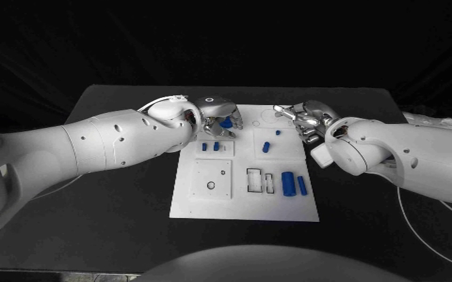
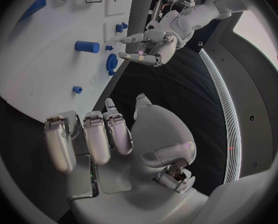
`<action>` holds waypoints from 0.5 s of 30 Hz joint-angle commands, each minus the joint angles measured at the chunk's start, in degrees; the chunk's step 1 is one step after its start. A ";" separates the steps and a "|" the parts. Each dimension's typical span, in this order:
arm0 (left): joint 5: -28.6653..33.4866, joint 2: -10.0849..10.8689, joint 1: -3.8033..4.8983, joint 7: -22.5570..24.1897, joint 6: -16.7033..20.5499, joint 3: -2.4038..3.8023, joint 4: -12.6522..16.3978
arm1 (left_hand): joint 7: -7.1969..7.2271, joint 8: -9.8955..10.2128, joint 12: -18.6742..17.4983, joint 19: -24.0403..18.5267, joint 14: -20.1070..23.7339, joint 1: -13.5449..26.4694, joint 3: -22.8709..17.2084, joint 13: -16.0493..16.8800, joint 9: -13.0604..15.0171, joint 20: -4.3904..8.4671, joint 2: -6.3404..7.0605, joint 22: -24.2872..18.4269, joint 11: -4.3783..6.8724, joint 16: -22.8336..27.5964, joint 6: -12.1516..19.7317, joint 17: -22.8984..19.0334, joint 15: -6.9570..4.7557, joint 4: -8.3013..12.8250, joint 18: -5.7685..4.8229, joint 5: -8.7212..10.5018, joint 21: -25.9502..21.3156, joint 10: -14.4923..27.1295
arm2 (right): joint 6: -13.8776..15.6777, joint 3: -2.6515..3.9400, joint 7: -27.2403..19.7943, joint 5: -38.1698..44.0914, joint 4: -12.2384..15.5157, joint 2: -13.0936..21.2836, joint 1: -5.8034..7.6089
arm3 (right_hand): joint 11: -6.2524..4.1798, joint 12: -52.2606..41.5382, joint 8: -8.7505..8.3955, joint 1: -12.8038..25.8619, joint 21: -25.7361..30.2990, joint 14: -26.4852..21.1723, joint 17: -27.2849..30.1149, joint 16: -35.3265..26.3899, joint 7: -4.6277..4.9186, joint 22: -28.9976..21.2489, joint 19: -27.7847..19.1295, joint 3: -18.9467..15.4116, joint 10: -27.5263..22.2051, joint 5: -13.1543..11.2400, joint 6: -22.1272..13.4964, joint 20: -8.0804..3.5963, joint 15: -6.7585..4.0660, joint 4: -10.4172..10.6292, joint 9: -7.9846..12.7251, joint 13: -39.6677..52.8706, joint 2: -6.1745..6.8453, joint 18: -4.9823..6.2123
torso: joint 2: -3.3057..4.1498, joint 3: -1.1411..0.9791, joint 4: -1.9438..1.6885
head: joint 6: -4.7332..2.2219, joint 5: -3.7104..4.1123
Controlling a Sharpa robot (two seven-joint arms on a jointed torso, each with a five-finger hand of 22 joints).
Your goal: Assemble the parts on the task board
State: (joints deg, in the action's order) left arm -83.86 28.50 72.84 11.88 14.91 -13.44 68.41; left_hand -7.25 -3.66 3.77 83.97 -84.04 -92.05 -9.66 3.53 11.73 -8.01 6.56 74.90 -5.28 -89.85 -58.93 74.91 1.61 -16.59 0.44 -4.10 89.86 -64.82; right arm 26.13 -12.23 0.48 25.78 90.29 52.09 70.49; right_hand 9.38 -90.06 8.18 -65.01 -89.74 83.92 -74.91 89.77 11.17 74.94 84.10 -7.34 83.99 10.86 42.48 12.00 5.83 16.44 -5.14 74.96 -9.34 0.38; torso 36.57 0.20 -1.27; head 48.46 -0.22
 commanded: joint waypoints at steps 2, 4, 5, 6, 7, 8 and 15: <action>-2.31 -0.41 -0.18 -3.90 -1.69 0.05 -0.24 | -0.12 0.06 -0.29 6.03 -5.96 -1.42 -0.90 -0.08 -0.72 0.06 0.08 15.10 0.00 -0.15 0.71 15.09 0.35 0.03 -0.44 0.25 0.14 1.39 | -0.10 0.00 -0.91 0.94 0.07 0.02 -0.04 | 0.17 0.06 0.13 -0.19 -0.26 6.08 -15.09 0.23 2.31 15.06 5.90 -0.40 6.01 0.27 0.54 0.46 0.41 0.06 -0.06 15.04 -0.34 -0.38 | 0.03 0.02 0.04 | -0.07 -0.05; -2.47 -0.59 -0.24 -4.93 -1.47 0.05 -0.47 | -0.27 0.05 -0.32 6.03 -5.96 -1.96 -1.48 -0.09 -1.14 0.04 0.02 15.10 -0.01 -0.15 1.06 15.09 0.36 0.06 -0.44 0.23 0.14 2.43 | -0.17 0.00 -0.85 0.94 0.07 0.03 -0.04 | 0.16 0.06 0.14 -0.22 -0.26 6.08 -15.09 0.23 2.31 15.06 5.90 -0.41 6.01 0.27 0.55 0.46 0.40 0.06 -0.06 15.04 -0.36 -0.38 | 0.01 0.01 0.05 | -0.07 -0.09; -2.52 -0.67 -0.27 -5.37 -1.39 0.05 -0.58 | -0.31 0.04 -0.31 6.03 -5.96 -2.10 -1.64 -0.09 -1.23 0.04 0.00 15.10 -0.03 -0.15 1.12 15.09 0.38 0.07 -0.44 0.22 0.14 2.60 | -0.19 0.00 -0.82 0.94 0.08 0.03 -0.04 | 0.15 0.06 0.16 -0.26 -0.26 6.08 -15.09 0.23 2.31 15.06 5.90 -0.42 6.01 0.27 0.56 0.46 0.39 0.07 -0.07 15.04 -0.39 -0.38 | 0.01 0.01 0.05 | -0.07 -0.09; -2.56 -0.76 -0.31 -5.83 -1.30 0.04 -0.67 | -0.32 0.03 -0.30 6.03 -5.96 -2.27 -1.84 -0.08 -1.34 0.03 -0.03 15.10 -0.02 -0.15 1.17 15.09 0.38 0.09 -0.44 0.22 0.14 2.80 | -0.21 0.00 -0.78 0.94 0.09 0.03 -0.04 | 0.15 0.06 0.16 -0.26 -0.26 6.08 -15.09 0.23 2.31 15.06 5.90 -0.42 6.01 0.27 0.56 0.46 0.39 0.07 -0.07 15.04 -0.39 -0.38 | 0.02 -0.02 0.04 | -0.14 -0.11; -2.61 -0.86 -0.35 -6.34 -1.19 0.04 -0.76 | -0.33 0.01 -0.30 6.03 -5.96 -2.43 -2.02 -0.08 -1.43 0.03 -0.06 15.10 -0.01 -0.15 1.20 15.09 0.37 0.10 -0.44 0.21 0.14 2.97 | -0.24 0.00 -0.75 0.94 0.11 0.03 -0.04 | 0.15 0.06 0.16 -0.26 -0.26 6.08 -15.09 0.23 2.31 15.06 5.90 -0.42 6.01 0.27 0.56 0.46 0.39 0.07 -0.07 15.04 -0.39 -0.38 | 0.04 -0.03 0.05 | -0.13 -0.10; -2.68 -0.95 -0.38 -6.74 -1.11 0.03 -0.83 | -0.33 0.00 -0.29 6.03 -5.96 -2.58 -2.20 -0.08 -1.51 0.03 -0.11 15.10 0.00 -0.15 1.22 15.09 0.37 0.11 -0.44 0.20 0.14 3.10 | -0.28 0.00 -0.72 0.94 0.12 0.04 -0.04 | 0.15 0.06 0.16 -0.26 -0.26 6.08 -15.09 0.23 2.31 15.06 5.90 -0.42 6.01 0.27 0.56 0.46 0.39 0.07 -0.07 15.04 -0.39 -0.38 | 0.04 -0.02 0.05 | -0.11 -0.10; -3.31 -1.53 -0.74 -9.08 -1.77 -0.03 -1.21 | -0.33 -0.02 -0.29 6.03 -5.96 -3.09 -2.83 -0.09 -1.83 0.02 -0.10 15.10 0.02 -0.15 1.37 15.09 0.38 0.14 -0.44 0.21 0.14 3.63 | -0.44 0.00 -0.55 0.92 0.23 0.02 -0.04 | 0.15 0.06 0.16 -0.26 -0.26 6.08 -15.09 0.23 2.31 15.06 5.90 -0.42 6.01 0.27 0.56 0.46 0.39 0.07 -0.07 15.04 -0.39 -0.38 | 0.03 0.00 0.05 | -0.07 -0.09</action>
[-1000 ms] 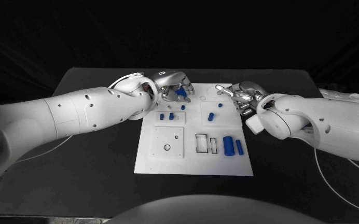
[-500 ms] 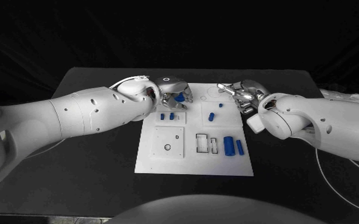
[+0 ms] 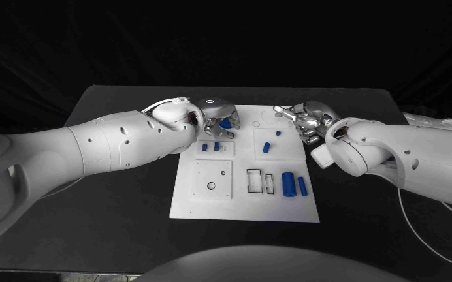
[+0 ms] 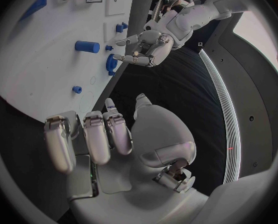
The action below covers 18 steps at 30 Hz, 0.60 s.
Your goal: Assemble the parts on the task board
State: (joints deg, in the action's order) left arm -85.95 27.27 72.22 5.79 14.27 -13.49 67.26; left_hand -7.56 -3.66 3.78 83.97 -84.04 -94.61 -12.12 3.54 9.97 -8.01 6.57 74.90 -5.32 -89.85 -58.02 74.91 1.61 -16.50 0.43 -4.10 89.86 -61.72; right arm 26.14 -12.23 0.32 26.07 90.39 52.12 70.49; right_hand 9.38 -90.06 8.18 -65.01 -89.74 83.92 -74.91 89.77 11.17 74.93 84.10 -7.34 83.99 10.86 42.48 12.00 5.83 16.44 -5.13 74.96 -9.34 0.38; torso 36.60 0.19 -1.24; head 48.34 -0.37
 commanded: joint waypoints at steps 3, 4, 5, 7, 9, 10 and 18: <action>-1.73 -0.48 -0.31 -3.71 -1.17 0.00 -0.29 | 0.01 -0.05 -0.29 6.03 -5.96 -0.63 -0.53 -0.09 -0.13 0.02 -0.13 15.10 0.09 -0.15 0.41 15.09 0.37 0.05 -0.43 0.20 0.14 0.68 | -0.48 0.00 -0.38 0.62 0.14 -0.01 -0.04 | 0.15 0.06 0.16 -0.26 -0.26 6.08 -15.09 0.23 2.31 15.07 5.90 -0.42 6.01 0.27 0.56 0.46 0.39 0.07 -0.08 15.04 -0.39 -0.38 | -0.01 0.01 0.00 | 0.11 0.02; -1.81 -0.51 -0.35 -3.77 -1.24 0.00 -0.37 | 0.01 -0.06 -0.29 6.03 -5.96 -0.64 -0.55 -0.09 -0.13 0.02 -0.14 15.10 0.09 -0.15 0.40 15.09 0.37 0.05 -0.43 0.20 0.14 0.68 | -0.47 0.00 -0.37 0.61 0.14 0.00 -0.04 | 0.15 0.06 0.16 -0.26 -0.26 6.08 -15.09 0.23 2.31 15.07 5.90 -0.42 6.01 0.27 0.56 0.46 0.39 0.07 -0.08 15.04 -0.39 -0.38 | -0.03 0.01 0.01 | 0.18 -0.01; -1.91 -0.56 -0.40 -3.84 -1.41 -0.01 -0.49 | 0.01 -0.06 -0.29 6.03 -5.96 -0.64 -0.55 -0.09 -0.13 0.02 -0.14 15.10 0.09 -0.15 0.40 15.09 0.37 0.05 -0.43 0.20 0.14 0.68 | -0.45 0.00 -0.36 0.60 0.14 0.01 -0.04 | 0.15 0.06 0.16 -0.26 -0.26 6.08 -15.09 0.23 2.31 15.07 5.90 -0.42 6.01 0.27 0.56 0.46 0.39 0.07 -0.08 15.04 -0.39 -0.38 | -0.04 0.00 0.01 | 0.16 -0.01; -2.01 -0.63 -0.47 -3.81 -1.66 -0.02 -0.68 | 0.00 -0.09 -0.27 6.03 -5.96 -0.68 -0.62 -0.08 -0.15 0.02 -0.15 15.10 0.10 -0.15 0.34 15.09 0.37 0.04 -0.43 0.20 0.14 0.71 | -0.45 0.00 -0.34 0.57 0.11 0.01 -0.04 | 0.15 0.06 0.16 -0.26 -0.26 6.08 -15.09 0.23 2.31 15.07 5.90 -0.42 6.01 0.27 0.56 0.46 0.39 0.07 -0.08 15.04 -0.39 -0.38 | -0.03 0.00 -0.03 | 0.07 0.06; -2.07 -0.68 -0.51 -3.84 -1.88 -0.03 -0.80 | -0.01 -0.16 -0.22 6.03 -5.96 -0.74 -0.77 -0.06 -0.18 0.02 -0.21 15.10 0.12 -0.15 0.21 15.09 0.35 0.03 -0.43 0.21 0.14 0.67 | -0.46 0.00 -0.31 0.54 0.08 -0.02 -0.04 | 0.15 0.06 0.16 -0.26 -0.26 6.08 -15.09 0.23 2.31 15.07 5.90 -0.42 6.01 0.27 0.56 0.46 0.39 0.07 -0.08 15.04 -0.39 -0.38 | -0.04 -0.01 -0.02 | 0.15 0.03; -2.10 -0.71 -0.53 -3.91 -2.01 -0.03 -0.84 | -0.02 -0.20 -0.17 6.03 -5.96 -0.77 -0.88 -0.05 -0.21 0.02 -0.24 15.10 0.13 -0.15 0.11 15.09 0.35 0.01 -0.43 0.21 0.14 0.61 | -0.46 0.00 -0.30 0.52 0.08 -0.03 -0.04 | 0.15 0.06 0.16 -0.26 -0.26 6.08 -15.09 0.23 2.31 15.07 5.90 -0.42 6.01 0.27 0.56 0.46 0.39 0.07 -0.08 15.04 -0.39 -0.38 | -0.04 -0.01 0.02 | 0.14 -0.02; -2.43 -0.95 -0.59 -4.49 -3.19 -0.05 -1.13 | 0.03 -0.29 -0.09 6.03 -5.96 -0.93 -1.17 -0.03 -0.27 0.02 -0.29 15.10 0.22 -0.15 -0.14 15.09 0.31 0.03 -0.43 0.21 0.14 0.45 | -0.50 0.00 -0.16 0.49 0.07 -0.19 -0.04 | 0.15 0.06 0.18 -0.32 -0.26 6.08 -15.09 0.23 2.31 15.07 5.90 -0.45 6.01 0.26 0.55 0.45 0.38 0.09 -0.08 15.04 -0.45 -0.38 | -0.05 0.00 0.02 | 0.18 0.00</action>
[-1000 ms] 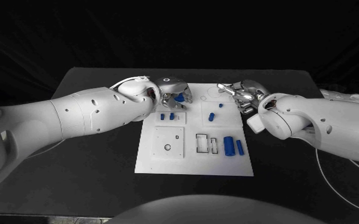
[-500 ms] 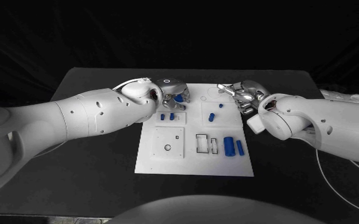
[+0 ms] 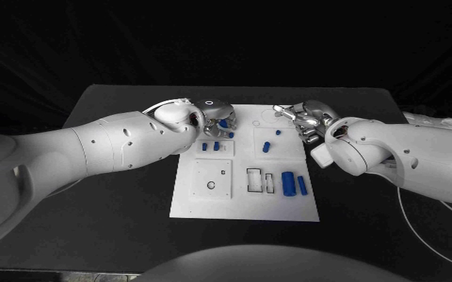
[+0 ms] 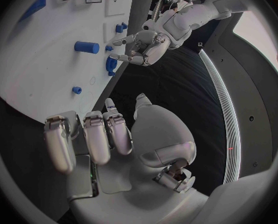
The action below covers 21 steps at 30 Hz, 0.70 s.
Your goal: Assemble the parts on the task board
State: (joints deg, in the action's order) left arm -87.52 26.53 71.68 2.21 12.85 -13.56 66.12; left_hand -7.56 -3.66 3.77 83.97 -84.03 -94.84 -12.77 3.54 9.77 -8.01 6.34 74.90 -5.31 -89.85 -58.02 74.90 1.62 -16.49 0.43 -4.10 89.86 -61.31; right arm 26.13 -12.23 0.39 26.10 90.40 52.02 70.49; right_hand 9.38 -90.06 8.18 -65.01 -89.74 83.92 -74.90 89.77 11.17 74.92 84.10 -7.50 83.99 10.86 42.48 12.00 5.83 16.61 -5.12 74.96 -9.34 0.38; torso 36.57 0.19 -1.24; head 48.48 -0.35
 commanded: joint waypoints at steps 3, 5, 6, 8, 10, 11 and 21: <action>-1.02 -0.16 -0.06 -0.97 -1.96 0.01 0.12 | 0.06 -0.32 -0.06 6.03 -5.97 -0.72 -0.63 -0.03 -0.10 0.03 -0.08 15.10 0.26 -0.15 -0.23 15.10 0.28 0.00 -0.43 0.21 0.14 -0.02 | -0.52 0.00 -0.17 0.48 0.11 -0.05 -0.04 | 0.15 0.06 0.18 -0.32 -0.26 6.08 -15.10 0.23 2.31 15.08 5.90 -0.29 6.01 0.26 0.55 0.45 0.38 -0.07 -0.09 15.04 -0.45 -0.38 | 0.04 0.01 0.01 | 0.02 0.06; -1.13 -0.13 -0.06 -0.94 -2.00 0.01 0.21 | 0.08 -0.32 -0.06 6.03 -5.97 -0.72 -0.67 -0.03 -0.11 0.03 -0.09 15.10 0.29 -0.15 -0.25 15.10 0.27 -0.01 -0.43 0.21 0.14 -0.04 | -0.51 0.00 -0.13 0.49 0.13 -0.02 -0.04 | 0.15 0.06 0.18 -0.32 -0.26 6.08 -15.10 0.23 2.31 15.08 5.90 -0.29 6.01 0.26 0.55 0.45 0.38 -0.07 -0.09 15.04 -0.45 -0.38 | 0.06 0.02 -0.02 | 0.08 0.15; -1.18 -0.11 -0.06 -0.93 -2.02 0.01 0.25 | 0.09 -0.32 -0.06 6.03 -5.97 -0.72 -0.70 -0.03 -0.12 0.03 -0.09 15.10 0.32 -0.15 -0.26 15.10 0.26 -0.02 -0.43 0.21 0.14 -0.04 | -0.52 0.00 -0.11 0.49 0.13 -0.01 -0.04 | 0.15 0.06 0.18 -0.32 -0.26 6.08 -15.10 0.23 2.31 15.08 5.90 -0.29 6.01 0.26 0.55 0.45 0.38 -0.07 -0.09 15.04 -0.45 -0.38 | 0.06 0.03 -0.04 | 0.21 0.23; -1.25 -0.14 -0.07 -0.87 -2.06 0.01 0.26 | 0.12 -0.33 -0.06 6.03 -5.97 -0.73 -0.79 -0.03 -0.15 0.03 -0.14 15.10 0.36 -0.15 -0.30 15.10 0.23 -0.04 -0.43 0.20 0.14 -0.06 | -0.52 0.00 -0.06 0.48 0.13 0.01 -0.04 | 0.15 0.06 0.18 -0.32 -0.26 6.08 -15.10 0.23 2.31 15.08 5.90 -0.29 6.01 0.26 0.55 0.45 0.38 -0.07 -0.09 15.04 -0.45 -0.38 | 0.06 0.04 0.03 | 0.16 0.07; -1.32 -0.31 -0.07 -0.62 -1.90 0.01 0.10 | 0.14 -0.31 0.01 6.03 -5.97 -0.71 -1.03 -0.02 -0.23 0.05 -0.26 15.10 0.41 -0.15 -0.35 15.10 0.16 -0.08 -0.43 0.21 0.14 -0.28 | -0.57 0.00 0.02 0.48 0.12 0.01 -0.04 | 0.15 0.06 0.18 -0.32 -0.26 6.08 -15.10 0.23 2.31 15.08 5.90 -0.29 6.01 0.26 0.55 0.45 0.38 -0.07 -0.09 15.04 -0.45 -0.38 | 0.04 0.00 -0.01 | 0.19 0.10; -1.33 -0.38 -0.07 -0.55 -1.76 0.01 0.04 | 0.12 -0.25 0.10 6.03 -5.97 -0.67 -1.24 0.00 -0.34 0.07 -0.30 15.10 0.40 -0.15 -0.29 15.10 0.14 -0.10 -0.43 0.21 0.14 -0.62 | -0.62 0.00 0.10 0.49 0.12 -0.01 -0.04 | 0.15 0.06 0.18 -0.32 -0.26 6.08 -15.10 0.23 2.31 15.08 5.90 -0.29 6.01 0.26 0.55 0.45 0.38 -0.07 -0.09 15.04 -0.45 -0.38 | 0.02 0.00 0.00 | 0.12 0.24; -1.38 -1.18 -0.06 -0.22 -2.47 0.01 -0.39 | 0.11 -0.11 0.11 6.03 -5.97 -0.75 -1.84 -0.02 -0.61 0.11 -0.42 15.10 0.43 -0.15 -0.11 15.10 0.11 -0.05 -0.43 0.20 0.14 -1.14 | -0.87 0.00 0.49 0.54 0.26 -0.12 -0.03 | 0.14 0.06 0.19 -0.35 -0.26 6.08 -15.10 0.23 2.31 15.08 5.90 -0.34 6.01 0.23 0.53 0.45 0.38 -0.04 -0.09 15.04 -0.50 -0.38 | 0.01 -0.09 -0.01 | 0.22 0.24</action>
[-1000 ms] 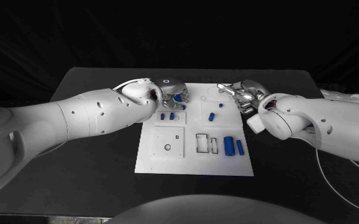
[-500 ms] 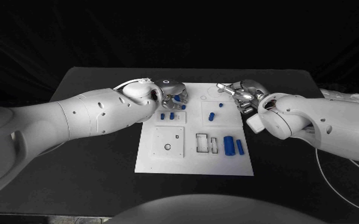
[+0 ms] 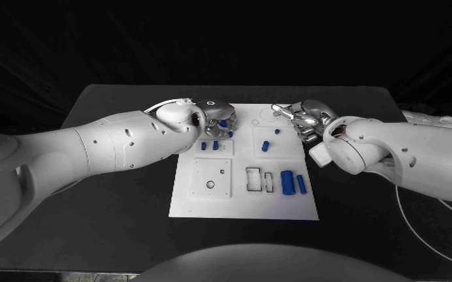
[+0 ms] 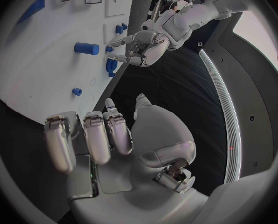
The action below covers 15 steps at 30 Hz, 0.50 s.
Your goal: Assemble the parts on the task board
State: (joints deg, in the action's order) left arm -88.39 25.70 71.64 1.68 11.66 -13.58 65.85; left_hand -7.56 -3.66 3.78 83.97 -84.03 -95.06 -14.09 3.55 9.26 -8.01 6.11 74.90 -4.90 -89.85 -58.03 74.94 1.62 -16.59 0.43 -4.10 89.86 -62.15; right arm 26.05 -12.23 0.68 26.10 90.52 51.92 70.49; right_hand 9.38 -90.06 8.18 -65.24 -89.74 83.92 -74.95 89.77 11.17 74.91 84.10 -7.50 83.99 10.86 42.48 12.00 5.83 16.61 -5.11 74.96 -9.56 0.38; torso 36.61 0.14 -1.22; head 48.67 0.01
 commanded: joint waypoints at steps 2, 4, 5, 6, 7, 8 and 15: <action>-0.52 -0.47 -0.02 0.25 -1.76 0.03 -0.19 | 0.11 -0.11 0.11 6.03 -5.97 -0.53 -0.54 -0.03 -0.11 0.10 -0.20 15.10 0.02 -0.15 -0.10 15.06 0.11 0.05 -0.43 0.20 0.14 -0.29 | -0.80 0.00 0.25 0.52 0.14 0.00 -0.03 | 0.14 0.06 0.19 -0.13 -0.26 6.08 -15.05 0.23 2.31 15.09 5.90 -0.34 6.01 0.23 0.53 0.45 0.38 -0.04 -0.10 15.04 -0.28 -0.38 | -0.02 -0.01 -0.06 | 0.06 -0.08; -0.52 -0.60 -0.02 0.15 -2.28 0.03 -0.32 | 0.12 -0.11 0.05 6.03 -5.97 -0.59 -0.73 -0.04 -0.16 0.11 -0.27 15.10 0.04 -0.15 -0.09 15.06 0.09 0.07 -0.43 0.19 0.14 -0.29 | -0.81 0.00 0.27 0.49 0.13 0.03 -0.03 | 0.14 0.06 0.19 -0.13 -0.26 6.08 -15.05 0.23 2.31 15.09 5.90 -0.34 6.01 0.23 0.53 0.45 0.38 -0.04 -0.10 15.04 -0.28 -0.38 | -0.04 -0.01 0.02 | 0.09 -0.13; -0.52 -0.67 -0.02 0.09 -2.52 0.03 -0.41 | 0.12 -0.12 0.03 6.03 -5.97 -0.62 -0.81 -0.05 -0.18 0.12 -0.31 15.10 0.06 -0.15 -0.12 15.06 0.09 0.07 -0.43 0.19 0.14 -0.28 | -0.81 0.00 0.28 0.48 0.12 0.04 -0.03 | 0.14 0.06 0.19 -0.13 -0.26 6.08 -15.05 0.23 2.31 15.09 5.90 -0.34 6.01 0.23 0.53 0.45 0.38 -0.04 -0.10 15.04 -0.28 -0.38 | -0.04 -0.01 0.02 | 0.10 -0.13; -0.52 -0.73 -0.02 0.04 -2.74 0.03 -0.50 | 0.13 -0.14 0.02 6.03 -5.97 -0.65 -0.90 -0.05 -0.20 0.12 -0.35 15.10 0.07 -0.15 -0.15 15.06 0.08 0.08 -0.43 0.18 0.14 -0.29 | -0.81 0.00 0.28 0.46 0.11 0.05 -0.03 | 0.14 0.06 0.19 -0.13 -0.26 6.08 -15.05 0.23 2.31 15.09 5.90 -0.34 6.01 0.23 0.53 0.45 0.38 -0.04 -0.10 15.04 -0.28 -0.38 | -0.06 -0.02 0.00 | 0.18 -0.13; -0.52 -0.78 -0.02 0.00 -2.93 0.03 -0.58 | 0.13 -0.15 0.01 6.03 -5.97 -0.66 -0.93 -0.05 -0.20 0.12 -0.36 15.10 0.07 -0.15 -0.16 15.06 0.08 0.08 -0.43 0.18 0.14 -0.29 | -0.80 0.00 0.28 0.45 0.11 0.05 -0.03 | 0.14 0.06 0.19 -0.13 -0.26 6.08 -15.05 0.23 2.31 15.09 5.90 -0.34 6.01 0.23 0.53 0.45 0.38 -0.04 -0.10 15.04 -0.28 -0.38 | -0.06 -0.03 -0.01 | 0.13 -0.09; -0.52 -0.83 -0.02 -0.05 -3.11 0.03 -0.66 | 0.13 -0.17 0.00 6.03 -5.97 -0.71 -1.03 -0.05 -0.22 0.13 -0.39 15.10 0.07 -0.15 -0.20 15.06 0.07 0.10 -0.43 0.18 0.14 -0.31 | -0.81 0.00 0.27 0.43 0.10 0.04 -0.03 | 0.14 0.06 0.19 -0.13 -0.26 6.08 -15.05 0.23 2.31 15.09 5.90 -0.34 6.01 0.23 0.53 0.45 0.38 -0.04 -0.10 15.04 -0.28 -0.38 | -0.07 -0.02 0.00 | 0.10 -0.08; -0.71 -1.16 -0.02 -0.32 -4.77 0.03 -1.35 | 0.21 -0.31 -0.03 6.03 -5.97 -1.02 -1.52 -0.05 -0.29 0.16 -0.36 15.10 0.16 -0.15 -0.53 15.06 0.01 0.25 -0.43 0.19 0.14 -0.44 | -0.86 0.00 0.21 0.33 -0.01 -0.12 -0.03 | 0.14 0.06 0.20 -0.14 -0.26 6.08 -15.05 0.23 2.31 15.09 5.90 -0.38 6.01 0.20 0.52 0.45 0.37 -0.02 -0.10 15.04 -0.31 -0.38 | -0.09 -0.02 -0.01 | 0.19 -0.03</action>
State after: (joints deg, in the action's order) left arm -88.55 24.77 71.63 1.57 9.20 -13.58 64.59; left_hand -7.35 -3.66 3.78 83.97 -84.03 -95.51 -15.26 3.55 9.03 -8.01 5.66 74.90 -4.90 -89.85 -58.24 74.93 1.62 -16.21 0.43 -4.10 89.86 -62.15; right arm 25.99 -12.23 0.94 26.11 90.50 51.88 70.49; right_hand 9.38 -90.06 8.18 -65.24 -89.74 83.92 -74.94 89.77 11.17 74.90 84.10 -7.50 83.99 10.86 42.48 12.00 5.83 16.60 -5.15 74.96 -9.56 0.38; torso 36.54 0.12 -1.22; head 48.80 -0.06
